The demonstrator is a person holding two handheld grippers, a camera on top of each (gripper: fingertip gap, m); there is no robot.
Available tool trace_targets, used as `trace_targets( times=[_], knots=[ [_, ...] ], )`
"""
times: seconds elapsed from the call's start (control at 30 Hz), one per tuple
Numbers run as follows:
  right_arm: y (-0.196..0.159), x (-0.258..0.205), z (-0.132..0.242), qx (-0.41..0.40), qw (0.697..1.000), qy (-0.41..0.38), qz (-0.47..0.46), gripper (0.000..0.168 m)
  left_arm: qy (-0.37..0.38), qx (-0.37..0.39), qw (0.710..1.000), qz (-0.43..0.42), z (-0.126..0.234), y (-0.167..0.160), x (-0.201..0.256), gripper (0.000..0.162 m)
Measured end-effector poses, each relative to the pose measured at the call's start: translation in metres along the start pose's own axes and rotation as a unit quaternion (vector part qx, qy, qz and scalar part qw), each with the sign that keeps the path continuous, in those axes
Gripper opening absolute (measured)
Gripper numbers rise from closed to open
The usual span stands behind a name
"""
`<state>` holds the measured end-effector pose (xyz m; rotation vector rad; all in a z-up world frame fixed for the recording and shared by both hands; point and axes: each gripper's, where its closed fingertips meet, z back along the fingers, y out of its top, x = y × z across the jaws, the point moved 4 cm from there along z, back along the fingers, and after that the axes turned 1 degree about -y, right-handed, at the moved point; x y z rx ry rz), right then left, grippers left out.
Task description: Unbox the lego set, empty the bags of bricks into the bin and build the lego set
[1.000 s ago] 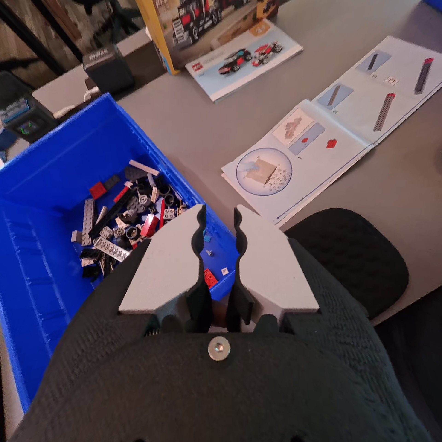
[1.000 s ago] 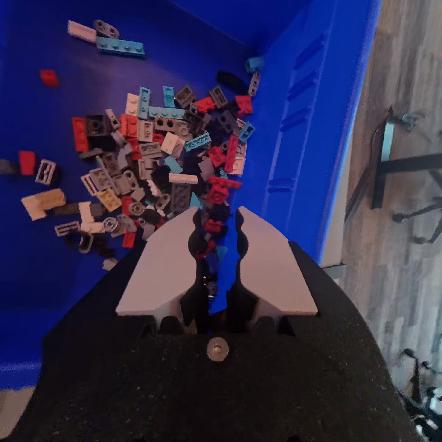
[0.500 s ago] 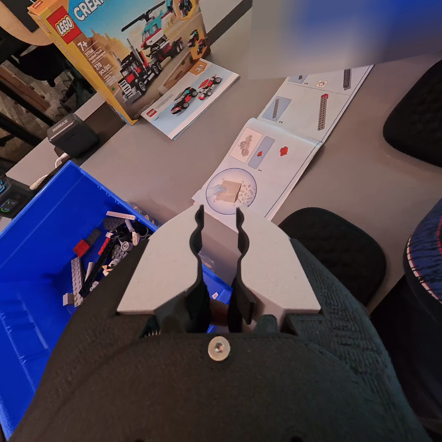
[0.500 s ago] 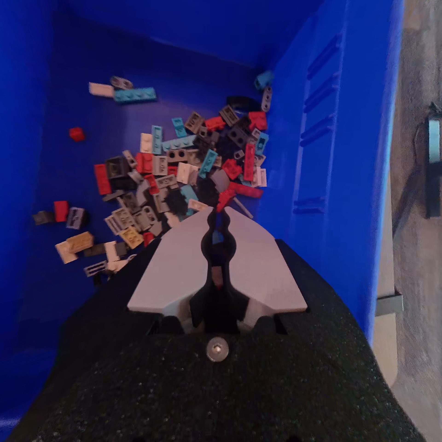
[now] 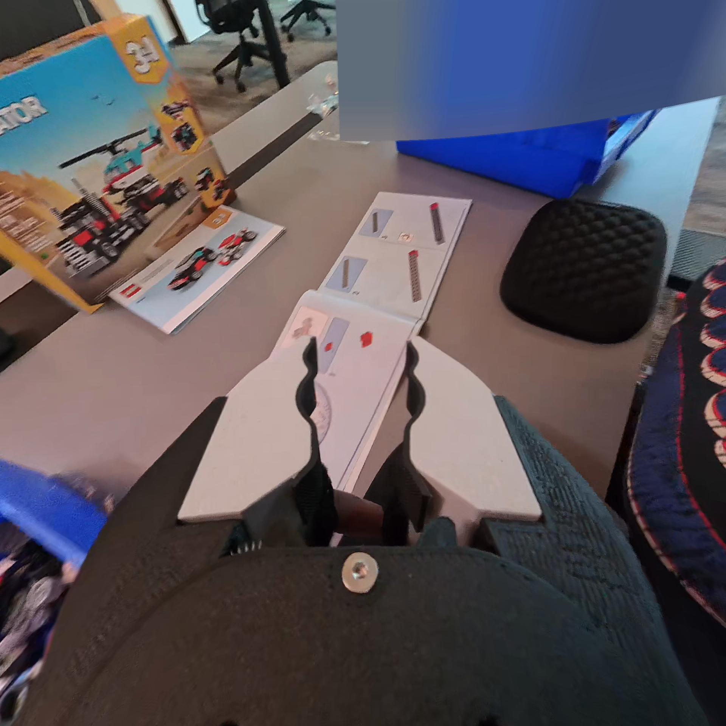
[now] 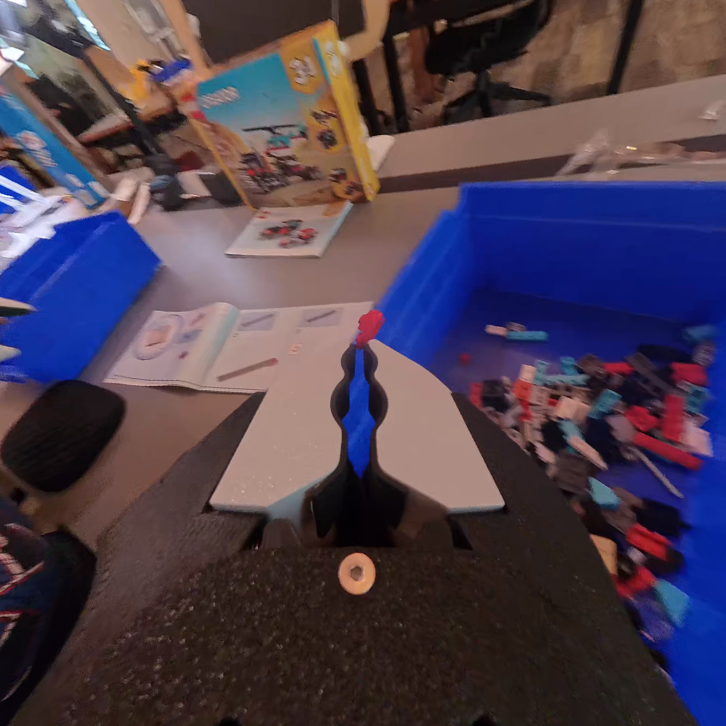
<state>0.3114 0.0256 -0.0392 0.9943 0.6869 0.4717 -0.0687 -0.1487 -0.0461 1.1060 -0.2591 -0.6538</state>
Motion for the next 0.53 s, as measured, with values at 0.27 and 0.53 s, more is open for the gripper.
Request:
trace_targets(
  times=[0.27, 0.53],
  knots=[
    [0.010, -0.106, -0.036, 0.011, 0.974, 0.227, 0.007, 0.004, -0.046, 0.071, 0.994, -0.073, -0.040, 0.014, 0.025, 0.067],
    [-0.008, -0.203, -0.077, -0.043, 0.872, 0.483, -0.063, 0.004, -0.086, 0.221, 0.965, -0.110, -0.046, 0.061, 0.033, 0.058]
  ],
)
